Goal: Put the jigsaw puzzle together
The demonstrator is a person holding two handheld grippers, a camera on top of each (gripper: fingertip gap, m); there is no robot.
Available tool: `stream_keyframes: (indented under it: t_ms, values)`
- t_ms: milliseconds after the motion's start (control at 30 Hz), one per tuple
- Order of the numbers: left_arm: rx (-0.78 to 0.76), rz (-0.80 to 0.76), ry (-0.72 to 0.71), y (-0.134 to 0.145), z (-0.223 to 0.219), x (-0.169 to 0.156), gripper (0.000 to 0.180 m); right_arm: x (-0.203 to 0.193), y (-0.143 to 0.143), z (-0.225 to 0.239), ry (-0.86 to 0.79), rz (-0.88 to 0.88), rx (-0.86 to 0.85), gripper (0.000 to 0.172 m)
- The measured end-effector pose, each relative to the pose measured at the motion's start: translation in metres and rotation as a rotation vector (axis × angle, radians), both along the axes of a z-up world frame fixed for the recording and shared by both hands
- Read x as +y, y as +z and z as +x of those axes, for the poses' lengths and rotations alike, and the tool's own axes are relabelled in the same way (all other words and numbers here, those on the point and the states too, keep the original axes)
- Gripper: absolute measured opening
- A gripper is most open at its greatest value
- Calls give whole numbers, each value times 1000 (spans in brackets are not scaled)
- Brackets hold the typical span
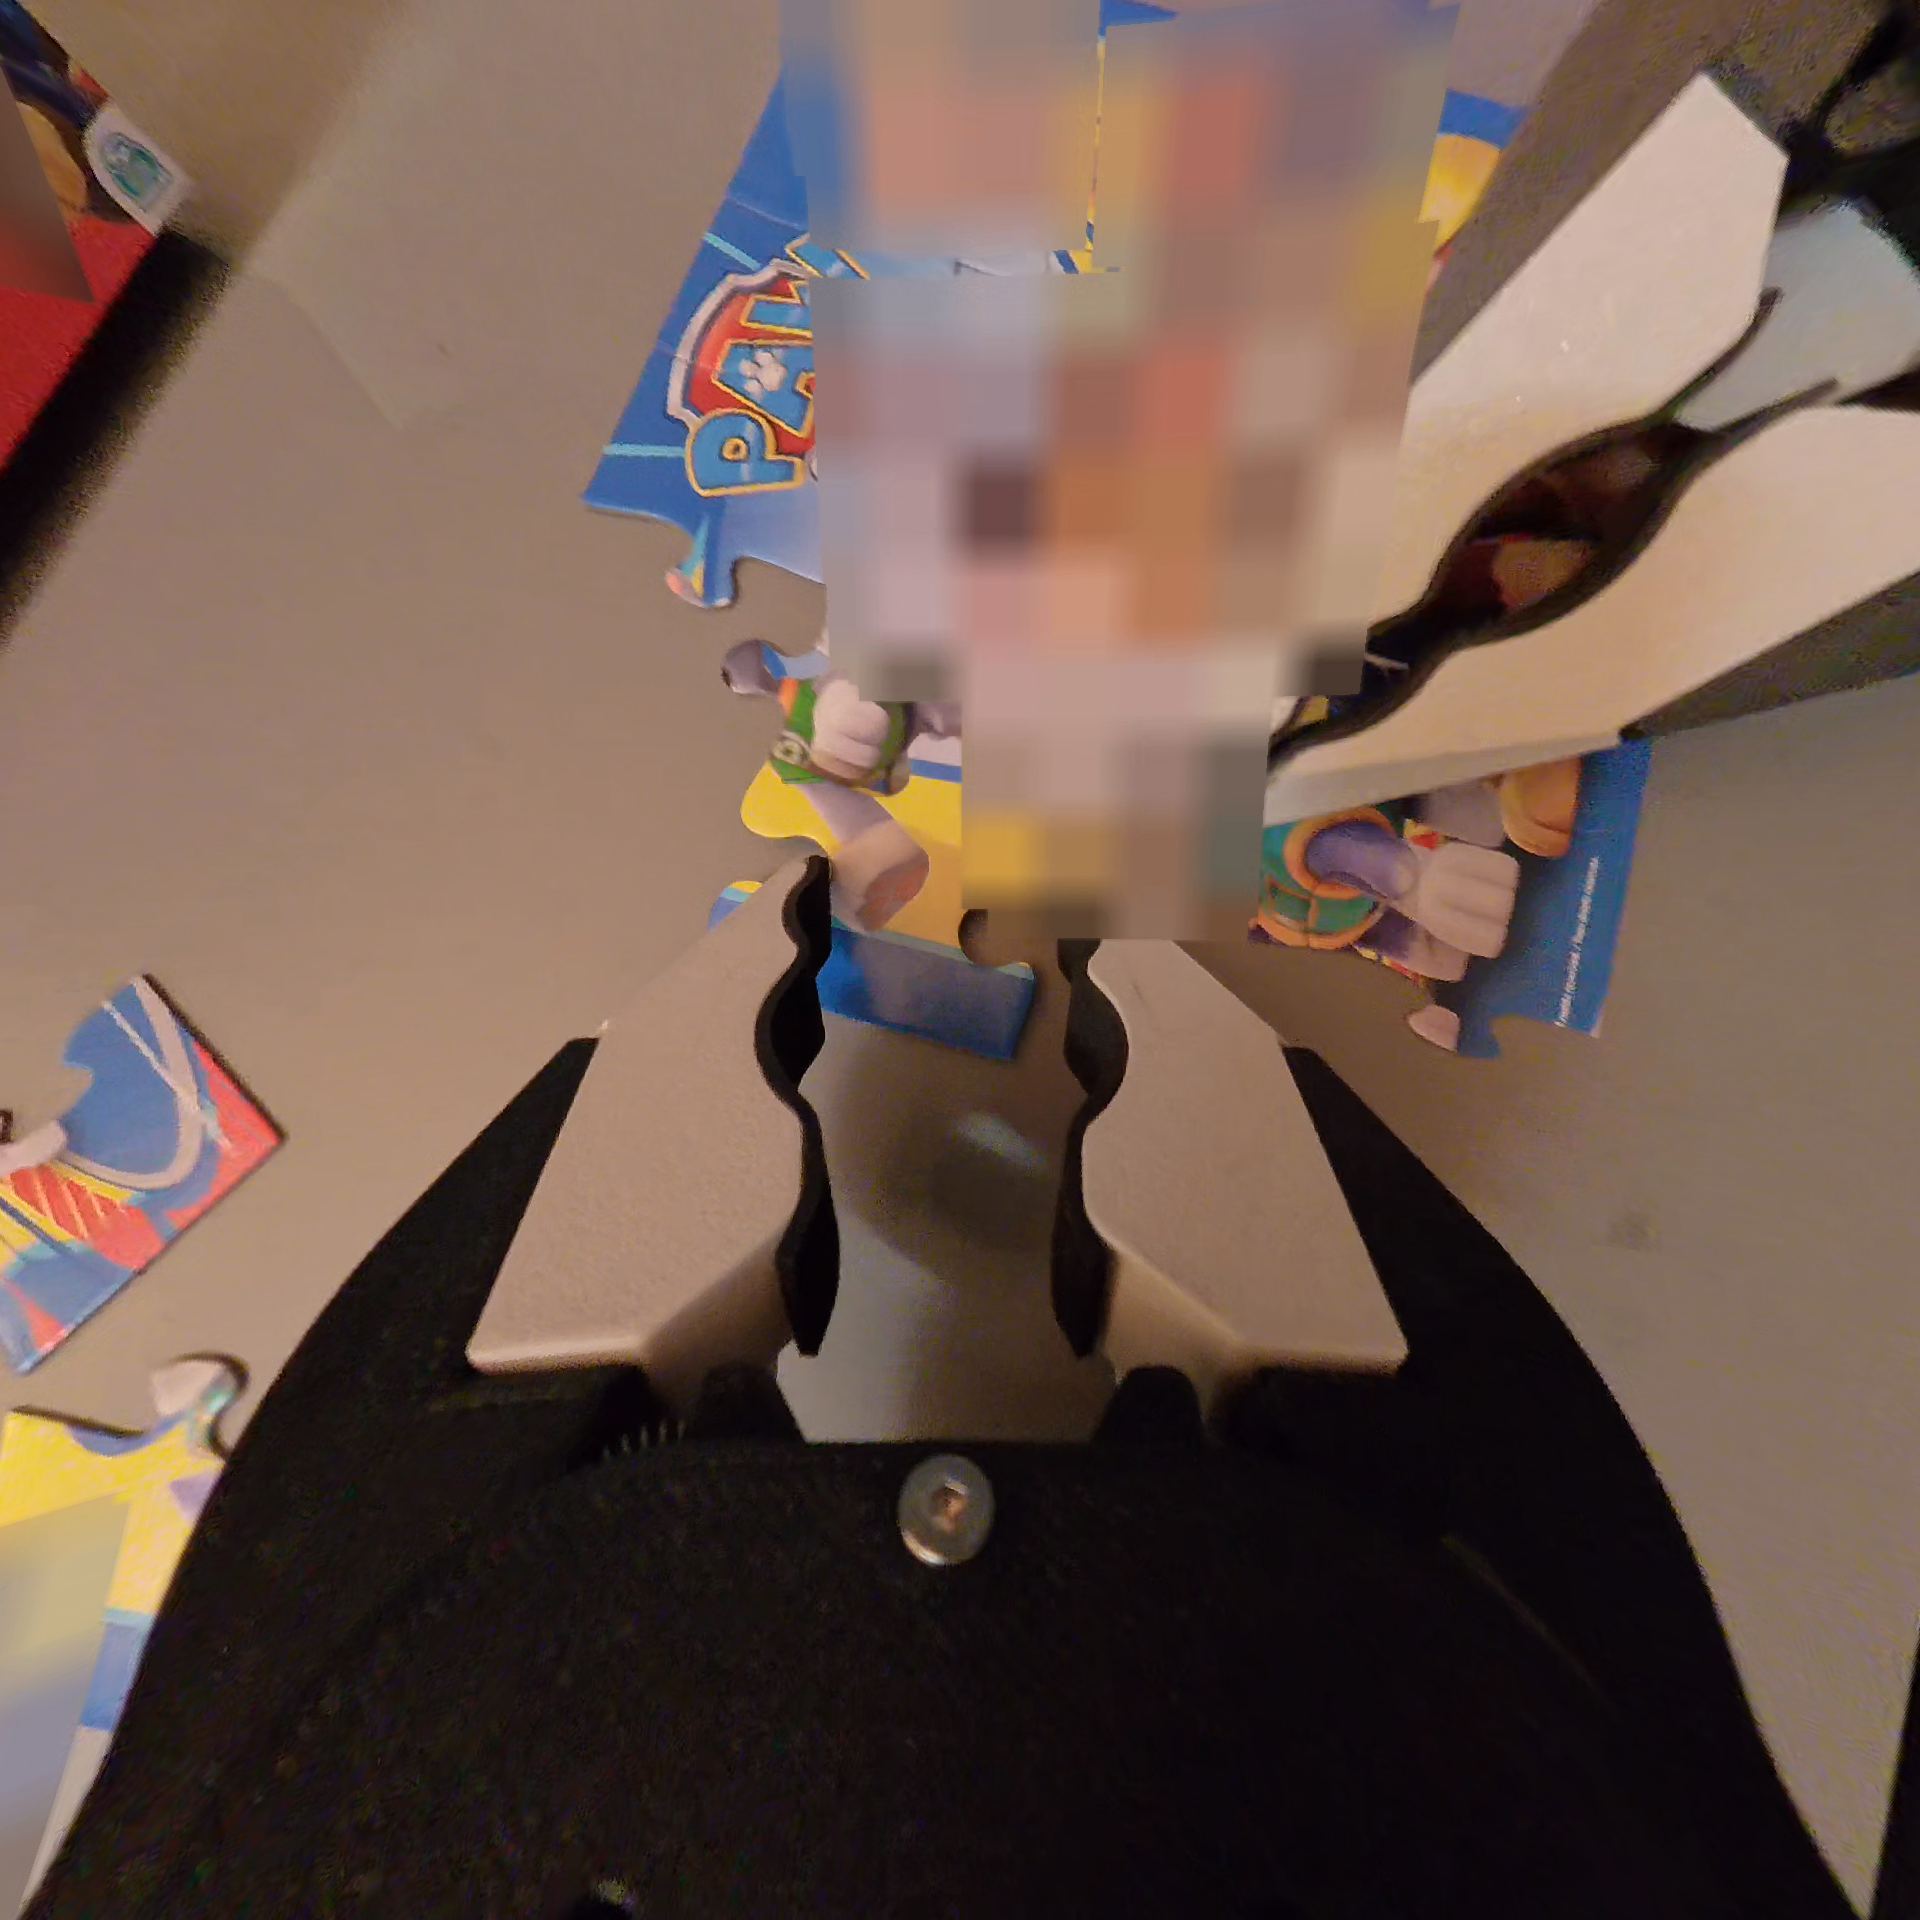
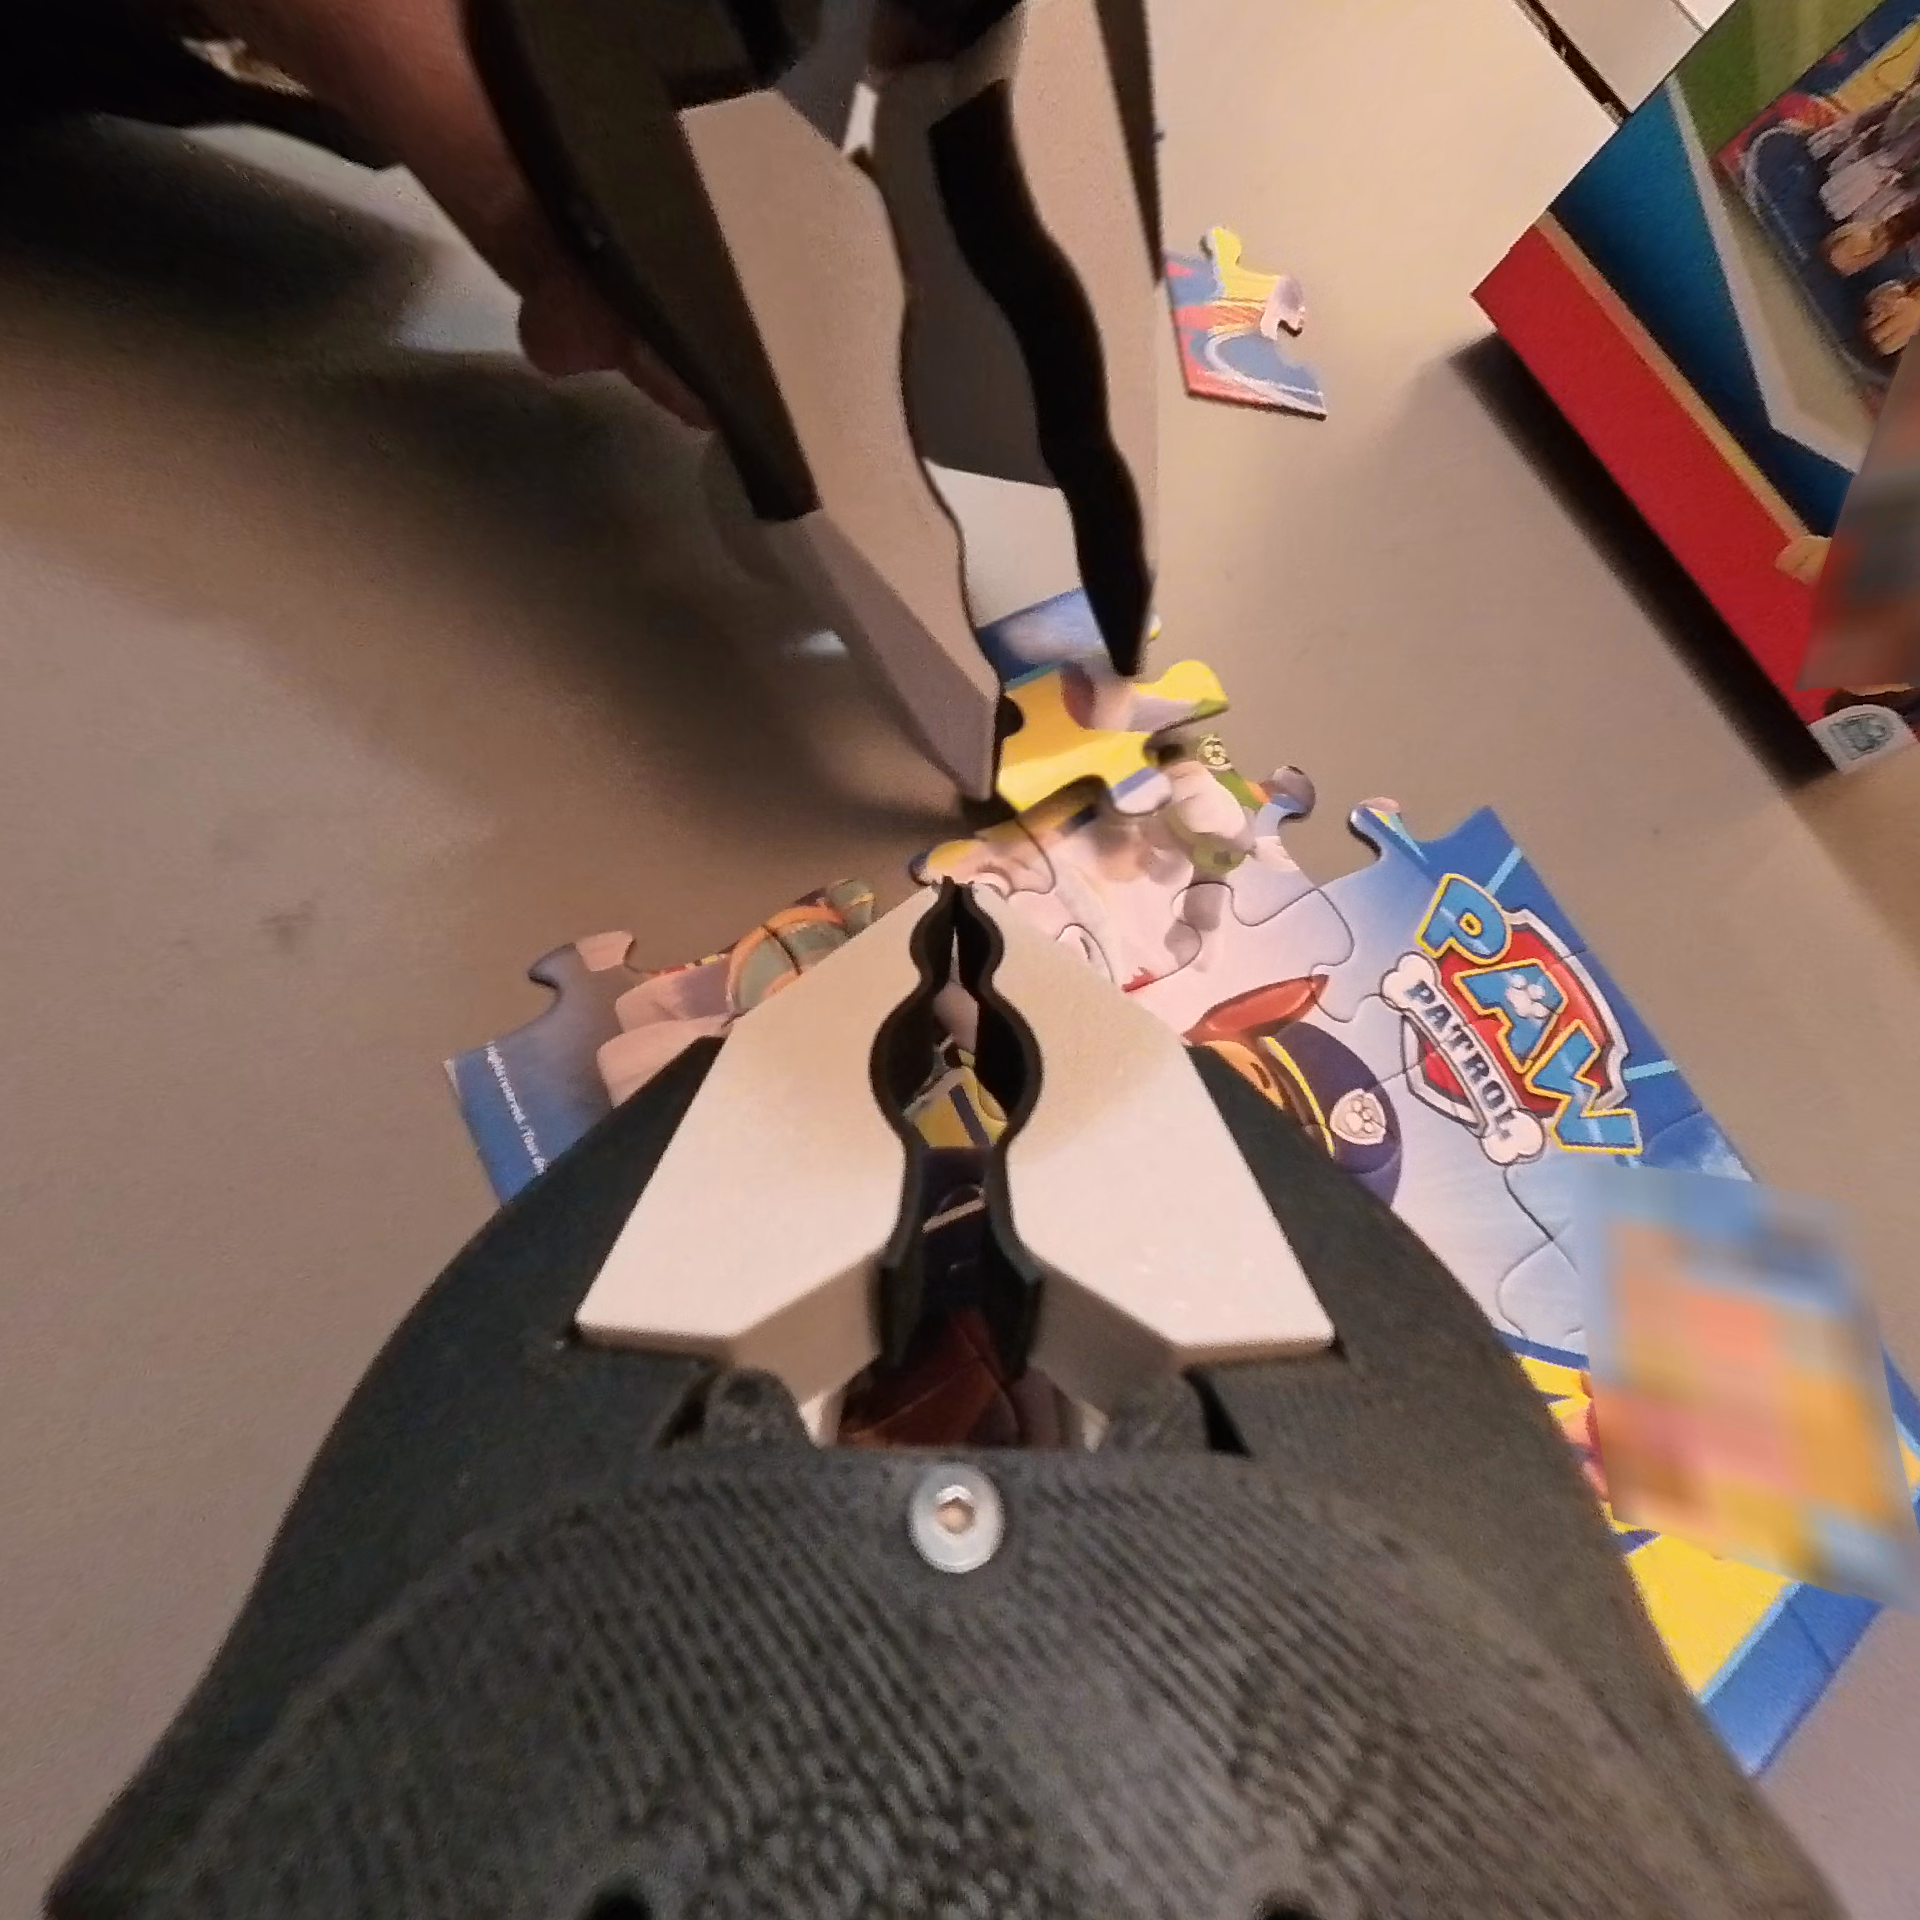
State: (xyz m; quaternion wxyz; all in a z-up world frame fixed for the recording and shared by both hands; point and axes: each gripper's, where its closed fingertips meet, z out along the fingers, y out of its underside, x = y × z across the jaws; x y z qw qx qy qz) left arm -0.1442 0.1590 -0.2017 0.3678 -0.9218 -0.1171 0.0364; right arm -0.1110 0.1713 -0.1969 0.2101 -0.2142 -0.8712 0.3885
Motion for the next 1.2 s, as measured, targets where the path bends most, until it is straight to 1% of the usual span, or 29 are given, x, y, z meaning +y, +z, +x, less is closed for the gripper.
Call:
stream_keyframes:
  t_ms: [33,167,267,467,567,667,767,867,967,1033,1100,1200]
  values:
    - [-1,-5,-3,0,-3,1,41,0,0,0,0,-1,1,0]
    - [14,-44,-12,-4,-7,-2,41,0,2,0,-1,-7,6,0]
    - [-6,-48,-27,-8,-4,-2,41,0,2,0,-2,-8,5,0]
    - [7,-47,-31,-7,-5,-2,41,2,6,-4,-20,-26,22,0]
    - [0,-44,-35,-8,-4,-2,42,6,21,-19,-95,-75,50,0]
    - [0,-38,-37,-6,-4,-2,43,3,32,-38,-174,-138,6,0]
    - [-2,-26,-34,-4,-4,-2,43,1,21,-56,-242,-98,-74,0]
    - [-13,-24,-34,-6,-4,-3,43,-2,-7,-57,-262,-17,-211,0]
    - [-18,-25,-34,-8,-4,-4,43,-1,-8,-54,-264,-42,-234,0]
    - [-21,-23,-33,-8,-4,-4,42,4,-4,-57,-283,-46,-197,0]
    - [-23,-20,-32,-8,-4,-4,42,2,0,-57,-274,-81,-200,0]
    - [-29,-15,-30,-8,-4,-4,41,2,-8,-55,-271,-72,-233,0]
